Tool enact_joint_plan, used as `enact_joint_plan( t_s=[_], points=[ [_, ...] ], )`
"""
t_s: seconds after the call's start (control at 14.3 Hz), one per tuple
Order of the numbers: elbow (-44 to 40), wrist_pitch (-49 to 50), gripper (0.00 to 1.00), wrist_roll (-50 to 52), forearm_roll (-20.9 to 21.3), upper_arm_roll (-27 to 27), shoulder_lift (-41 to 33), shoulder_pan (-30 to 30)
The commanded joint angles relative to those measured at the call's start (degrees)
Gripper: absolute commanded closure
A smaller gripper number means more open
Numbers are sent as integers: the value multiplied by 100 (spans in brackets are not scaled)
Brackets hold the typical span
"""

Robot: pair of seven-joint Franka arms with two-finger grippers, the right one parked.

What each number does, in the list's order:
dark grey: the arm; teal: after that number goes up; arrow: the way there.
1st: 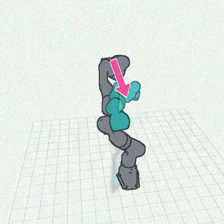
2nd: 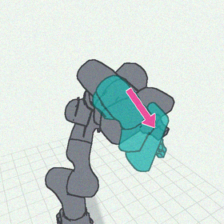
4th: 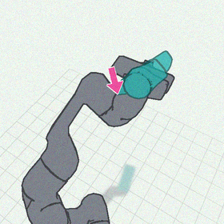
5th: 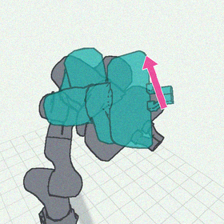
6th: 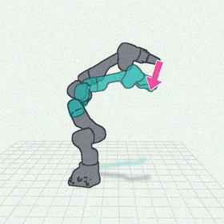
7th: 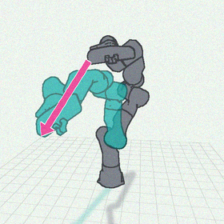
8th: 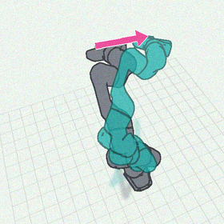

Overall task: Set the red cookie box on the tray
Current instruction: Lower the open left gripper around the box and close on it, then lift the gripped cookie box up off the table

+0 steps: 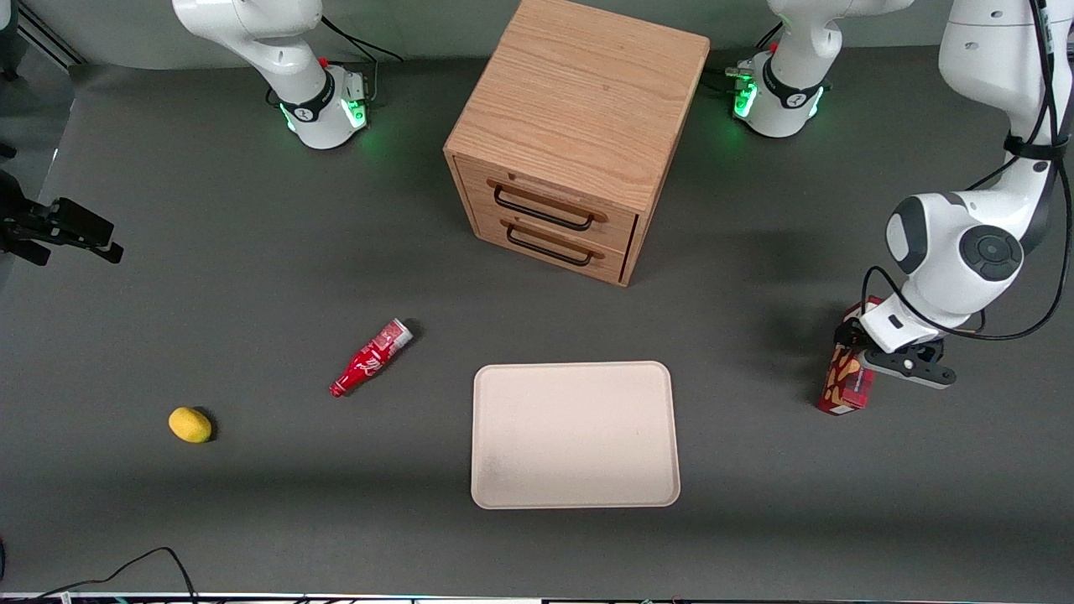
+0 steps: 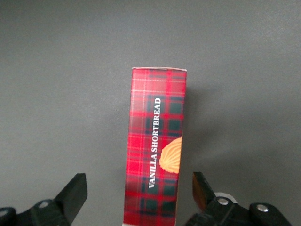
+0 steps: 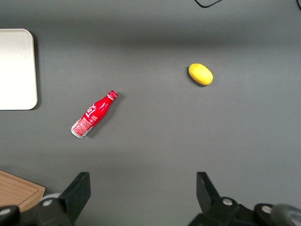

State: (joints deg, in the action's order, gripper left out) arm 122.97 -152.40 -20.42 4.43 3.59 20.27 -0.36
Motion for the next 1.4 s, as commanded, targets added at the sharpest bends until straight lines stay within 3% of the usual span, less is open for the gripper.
enact_joint_plan(
  t_s=[0.0,0.28,0.49,0.56,0.77,0.84,1.19,1.33],
  points=[
    [43,-158,0,-32,-48,37,20,54],
    [69,-298,5,-41,-48,28,64,54],
    [87,-361,18,-41,-48,19,82,54],
    [96,-361,30,-41,-48,19,82,45],
    [96,-361,82,-49,-48,19,73,27],
    [96,-361,94,-49,-48,19,73,27],
    [87,-168,98,-155,-48,19,-172,36],
    [-53,427,98,-155,-57,10,-453,45]
  ],
)
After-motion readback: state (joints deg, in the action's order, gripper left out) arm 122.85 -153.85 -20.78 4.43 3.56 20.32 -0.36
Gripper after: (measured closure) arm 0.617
